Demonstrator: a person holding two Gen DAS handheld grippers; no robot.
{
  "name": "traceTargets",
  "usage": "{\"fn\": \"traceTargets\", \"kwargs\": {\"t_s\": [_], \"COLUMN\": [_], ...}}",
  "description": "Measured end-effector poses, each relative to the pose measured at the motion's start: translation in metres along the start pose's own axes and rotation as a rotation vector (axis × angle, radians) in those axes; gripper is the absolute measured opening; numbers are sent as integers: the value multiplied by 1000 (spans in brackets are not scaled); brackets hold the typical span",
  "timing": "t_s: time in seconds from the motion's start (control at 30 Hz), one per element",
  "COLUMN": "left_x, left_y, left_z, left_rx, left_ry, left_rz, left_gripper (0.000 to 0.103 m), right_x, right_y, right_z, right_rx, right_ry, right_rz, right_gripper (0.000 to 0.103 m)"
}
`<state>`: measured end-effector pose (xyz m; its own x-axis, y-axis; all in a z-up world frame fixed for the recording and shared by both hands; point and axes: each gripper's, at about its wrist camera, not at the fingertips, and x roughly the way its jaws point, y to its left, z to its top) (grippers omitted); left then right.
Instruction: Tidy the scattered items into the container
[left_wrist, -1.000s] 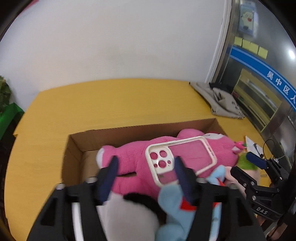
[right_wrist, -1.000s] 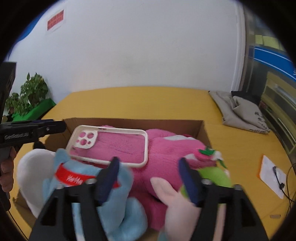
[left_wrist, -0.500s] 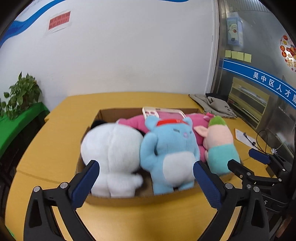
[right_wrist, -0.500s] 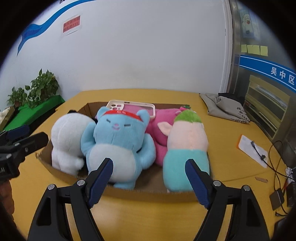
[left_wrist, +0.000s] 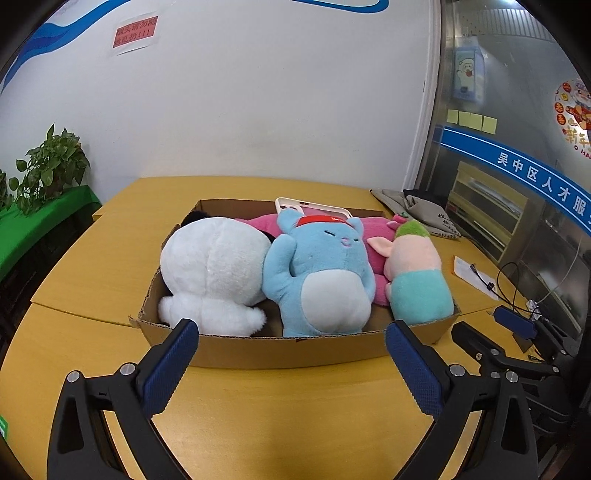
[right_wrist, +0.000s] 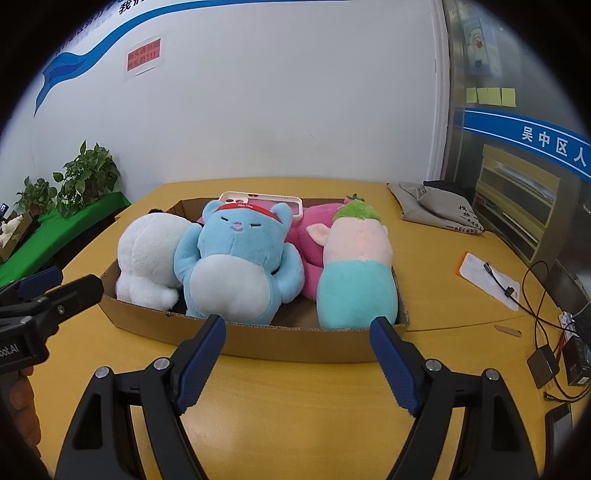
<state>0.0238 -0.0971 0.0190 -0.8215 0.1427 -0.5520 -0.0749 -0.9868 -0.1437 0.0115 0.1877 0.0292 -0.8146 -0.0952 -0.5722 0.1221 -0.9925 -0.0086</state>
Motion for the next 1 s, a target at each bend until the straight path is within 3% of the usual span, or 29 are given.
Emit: {"fn": "traceTargets", "kwargs": {"t_s": [1.0], "left_x": [5], "left_y": [-13], "left_z": [-10], "left_rx": [47], "left_ry": [20], "left_rz": [8], "left_gripper": [103], "right_x": [8], "right_y": [-6], "right_z": [-10], "right_rx": [-17], "right_ry": [20], "right_rz": [-8], "right_gripper": [80]}}
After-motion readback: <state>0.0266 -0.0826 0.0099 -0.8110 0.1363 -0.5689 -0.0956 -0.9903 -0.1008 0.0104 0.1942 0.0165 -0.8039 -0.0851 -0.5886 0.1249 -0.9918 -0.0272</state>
